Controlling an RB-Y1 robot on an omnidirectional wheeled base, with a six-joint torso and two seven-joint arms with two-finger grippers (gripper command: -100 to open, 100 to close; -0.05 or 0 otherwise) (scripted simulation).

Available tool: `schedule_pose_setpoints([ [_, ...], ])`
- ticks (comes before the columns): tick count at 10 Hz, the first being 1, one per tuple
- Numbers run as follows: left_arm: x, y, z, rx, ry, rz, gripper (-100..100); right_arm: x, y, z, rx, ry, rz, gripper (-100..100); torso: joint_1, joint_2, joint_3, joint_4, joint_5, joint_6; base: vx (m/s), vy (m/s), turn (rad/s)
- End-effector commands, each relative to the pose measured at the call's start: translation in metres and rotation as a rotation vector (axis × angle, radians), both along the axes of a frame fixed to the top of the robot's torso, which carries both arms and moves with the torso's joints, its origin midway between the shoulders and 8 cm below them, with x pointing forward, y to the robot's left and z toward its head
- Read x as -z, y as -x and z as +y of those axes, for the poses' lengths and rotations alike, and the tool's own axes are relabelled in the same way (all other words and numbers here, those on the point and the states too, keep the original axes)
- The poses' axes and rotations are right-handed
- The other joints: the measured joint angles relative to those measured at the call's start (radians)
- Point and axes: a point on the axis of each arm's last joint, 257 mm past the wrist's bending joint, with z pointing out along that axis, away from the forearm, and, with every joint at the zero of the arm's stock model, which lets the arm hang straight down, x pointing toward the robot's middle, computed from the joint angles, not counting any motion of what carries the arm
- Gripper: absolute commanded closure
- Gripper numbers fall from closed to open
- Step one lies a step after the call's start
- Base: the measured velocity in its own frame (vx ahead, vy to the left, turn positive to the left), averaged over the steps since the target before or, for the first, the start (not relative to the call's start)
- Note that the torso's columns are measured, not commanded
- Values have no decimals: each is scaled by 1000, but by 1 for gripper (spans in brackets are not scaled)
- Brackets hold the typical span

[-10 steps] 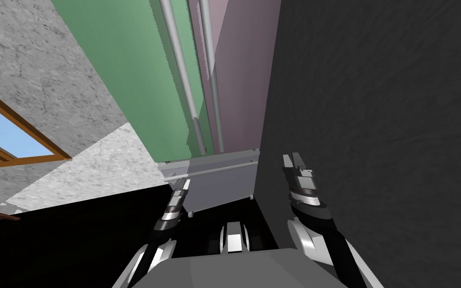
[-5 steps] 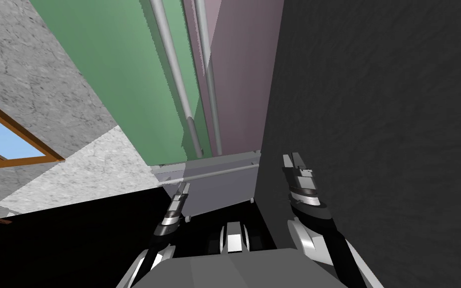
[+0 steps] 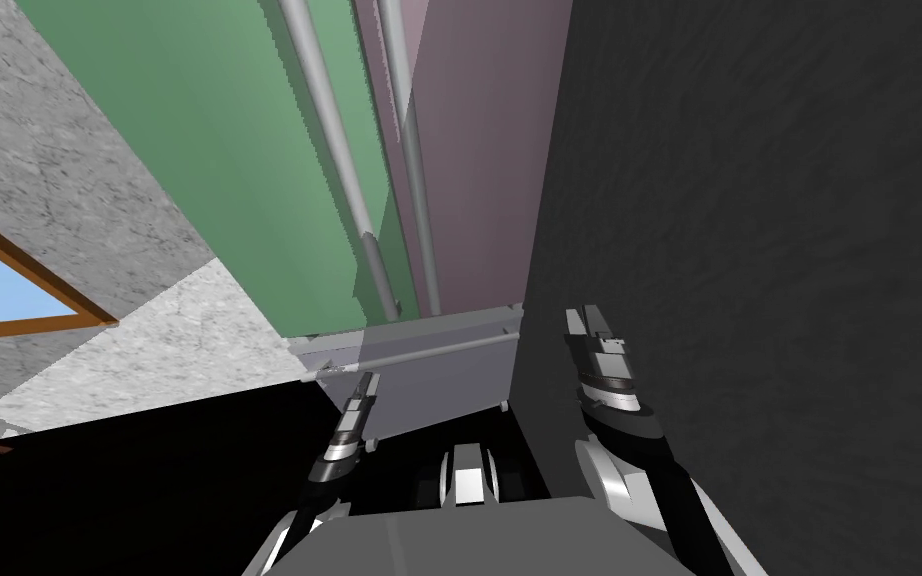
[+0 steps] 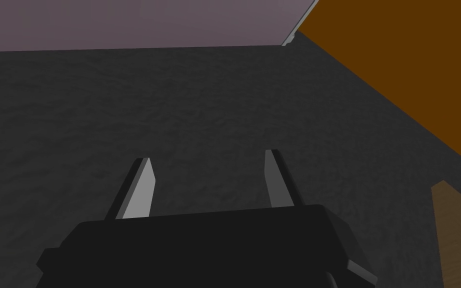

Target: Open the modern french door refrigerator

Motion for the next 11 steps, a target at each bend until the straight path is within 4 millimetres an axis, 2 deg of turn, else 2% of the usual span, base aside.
schedule_pose_setpoints([
  [1,15,5,1,-2,13,3,-100,0,0,0,0,0,0,0,-1,-1,-1,0,0,0,101,-33,8],
  [11,77,33,-6,-28,103,33,-100,0,0,0,0,0,0,0,0,-1,-1,0,0,0,96,-32,7],
])
